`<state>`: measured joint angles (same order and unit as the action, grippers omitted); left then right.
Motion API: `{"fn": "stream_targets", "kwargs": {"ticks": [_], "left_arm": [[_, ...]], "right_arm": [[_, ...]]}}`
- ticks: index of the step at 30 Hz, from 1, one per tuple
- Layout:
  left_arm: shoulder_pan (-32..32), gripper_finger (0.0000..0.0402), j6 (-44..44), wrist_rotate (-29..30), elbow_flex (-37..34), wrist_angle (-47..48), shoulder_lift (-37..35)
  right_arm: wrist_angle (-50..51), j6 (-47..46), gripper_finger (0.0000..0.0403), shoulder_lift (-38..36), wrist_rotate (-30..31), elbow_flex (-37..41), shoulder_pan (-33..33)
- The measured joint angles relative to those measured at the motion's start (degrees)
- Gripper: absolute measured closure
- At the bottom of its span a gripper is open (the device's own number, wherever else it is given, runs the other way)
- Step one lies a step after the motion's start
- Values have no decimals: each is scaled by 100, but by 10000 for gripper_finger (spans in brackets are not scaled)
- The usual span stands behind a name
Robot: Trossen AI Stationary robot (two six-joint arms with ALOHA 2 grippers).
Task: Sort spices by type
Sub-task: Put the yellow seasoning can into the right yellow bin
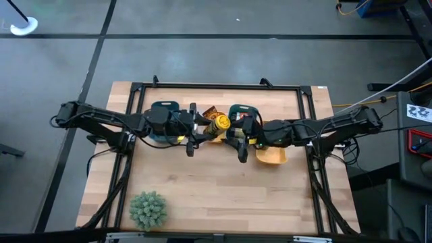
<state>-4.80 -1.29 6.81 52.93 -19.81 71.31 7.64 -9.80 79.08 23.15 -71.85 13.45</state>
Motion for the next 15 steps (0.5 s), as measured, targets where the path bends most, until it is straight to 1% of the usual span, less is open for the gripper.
{"fn": "stream_targets", "kwargs": {"ticks": [5,10,15], "left_arm": [[-79,210,4,0,0,-4,0],[-126,210,21,-8,0,-12,2],[-124,210,8,-17,0,-38,2]], "right_arm": [[-351,384,128,12,-29,0,0],[-727,513,131,14,-278,0,0],[-1116,717,132,60,-329,1,0]]}}
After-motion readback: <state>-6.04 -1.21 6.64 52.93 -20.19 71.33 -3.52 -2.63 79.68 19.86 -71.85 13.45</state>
